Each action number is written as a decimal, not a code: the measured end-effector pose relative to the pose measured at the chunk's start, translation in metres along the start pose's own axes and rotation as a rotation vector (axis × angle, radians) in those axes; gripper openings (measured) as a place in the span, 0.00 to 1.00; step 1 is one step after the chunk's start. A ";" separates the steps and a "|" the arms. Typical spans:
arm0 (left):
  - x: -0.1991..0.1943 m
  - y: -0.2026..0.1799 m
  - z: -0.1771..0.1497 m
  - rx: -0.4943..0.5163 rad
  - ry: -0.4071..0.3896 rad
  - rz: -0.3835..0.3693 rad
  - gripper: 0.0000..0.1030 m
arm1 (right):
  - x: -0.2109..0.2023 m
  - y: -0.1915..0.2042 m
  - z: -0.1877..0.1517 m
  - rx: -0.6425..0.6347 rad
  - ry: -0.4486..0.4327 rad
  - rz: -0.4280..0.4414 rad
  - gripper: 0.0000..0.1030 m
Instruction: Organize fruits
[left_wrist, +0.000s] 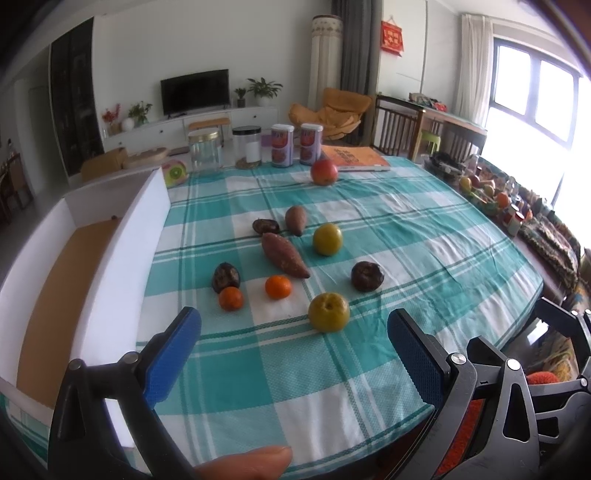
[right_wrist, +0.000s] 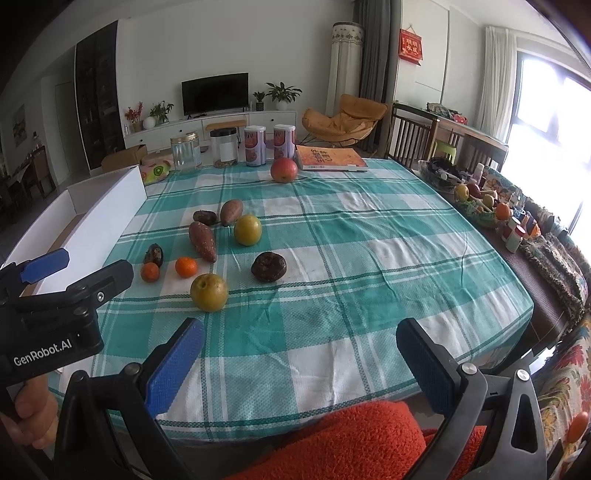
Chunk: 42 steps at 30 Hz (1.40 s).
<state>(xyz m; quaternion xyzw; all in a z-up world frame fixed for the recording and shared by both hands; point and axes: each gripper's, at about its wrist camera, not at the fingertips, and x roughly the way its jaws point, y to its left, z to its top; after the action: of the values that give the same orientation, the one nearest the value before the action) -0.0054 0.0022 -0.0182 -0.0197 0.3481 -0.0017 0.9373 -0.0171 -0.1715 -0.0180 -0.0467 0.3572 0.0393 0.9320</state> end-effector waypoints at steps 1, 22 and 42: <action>0.000 0.000 0.000 0.001 -0.001 0.000 0.99 | 0.000 0.000 0.000 0.000 0.000 0.000 1.00; 0.001 0.000 0.000 0.000 0.007 0.001 0.99 | 0.002 -0.001 -0.002 0.003 0.001 0.016 1.00; 0.095 0.036 -0.058 -0.021 0.239 0.098 0.99 | -0.001 -0.087 0.030 -0.027 0.023 -0.017 1.00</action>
<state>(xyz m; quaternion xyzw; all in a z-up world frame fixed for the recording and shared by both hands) 0.0286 0.0348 -0.1252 -0.0121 0.4576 0.0455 0.8879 0.0115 -0.2541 0.0105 -0.0626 0.3671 0.0357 0.9274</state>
